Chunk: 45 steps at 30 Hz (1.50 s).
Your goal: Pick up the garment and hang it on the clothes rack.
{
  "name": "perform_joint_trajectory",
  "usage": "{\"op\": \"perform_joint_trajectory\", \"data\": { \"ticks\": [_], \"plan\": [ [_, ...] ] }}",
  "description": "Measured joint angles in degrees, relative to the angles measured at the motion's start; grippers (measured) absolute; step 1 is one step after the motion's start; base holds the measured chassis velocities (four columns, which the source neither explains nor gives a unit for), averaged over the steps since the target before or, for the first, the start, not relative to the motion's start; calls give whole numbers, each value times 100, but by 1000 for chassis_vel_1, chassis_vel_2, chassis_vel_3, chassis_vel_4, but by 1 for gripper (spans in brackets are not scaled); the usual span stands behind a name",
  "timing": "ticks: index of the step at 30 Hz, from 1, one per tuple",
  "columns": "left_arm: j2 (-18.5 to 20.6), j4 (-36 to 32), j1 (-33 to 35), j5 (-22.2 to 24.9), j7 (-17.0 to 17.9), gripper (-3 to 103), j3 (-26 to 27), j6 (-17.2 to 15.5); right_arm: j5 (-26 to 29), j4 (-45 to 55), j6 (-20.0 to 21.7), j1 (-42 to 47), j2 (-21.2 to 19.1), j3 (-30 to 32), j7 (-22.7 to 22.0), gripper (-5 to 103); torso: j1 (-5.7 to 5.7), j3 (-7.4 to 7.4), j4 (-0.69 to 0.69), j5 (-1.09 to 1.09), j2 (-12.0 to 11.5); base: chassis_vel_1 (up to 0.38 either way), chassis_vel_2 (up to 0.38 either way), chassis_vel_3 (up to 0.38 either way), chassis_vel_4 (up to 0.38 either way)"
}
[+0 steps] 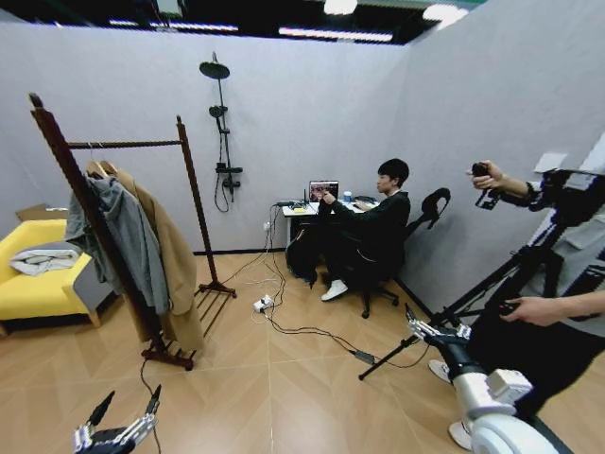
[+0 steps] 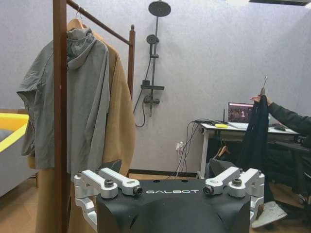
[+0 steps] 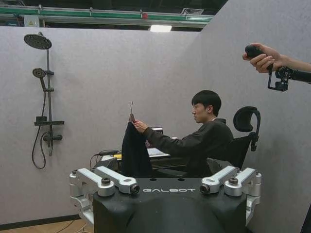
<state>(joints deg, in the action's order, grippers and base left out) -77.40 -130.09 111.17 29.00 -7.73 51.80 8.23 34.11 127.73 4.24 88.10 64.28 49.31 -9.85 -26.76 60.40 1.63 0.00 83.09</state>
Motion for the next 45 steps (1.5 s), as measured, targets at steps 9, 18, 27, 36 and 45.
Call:
{"op": "perform_joint_trajectory", "data": {
  "ticks": [9,18,27,36,45],
  "plan": [
    [0,0,0,0,0,100,0,0,70,-32,-10,0,3,83,116,100,0,0,0,0,0,0,0,0,0],
    [0,0,0,0,0,100,0,0,117,-22,7,-51,-84,83,163,100,1,0,0,0,0,0,0,0,0],
    [0,0,0,0,0,100,0,0,110,-42,-28,-47,-55,86,200,100,3,-1,0,0,1,-70,74,73,-68],
    [0,0,0,0,0,100,0,0,192,-81,-98,-48,-96,168,239,100,-1,1,1,2,-1,-206,206,212,-222],
    [0,0,0,0,-1,100,0,0,182,-132,-106,-110,-114,136,241,100,0,0,-1,0,0,-308,300,301,-296]
  ]
}}
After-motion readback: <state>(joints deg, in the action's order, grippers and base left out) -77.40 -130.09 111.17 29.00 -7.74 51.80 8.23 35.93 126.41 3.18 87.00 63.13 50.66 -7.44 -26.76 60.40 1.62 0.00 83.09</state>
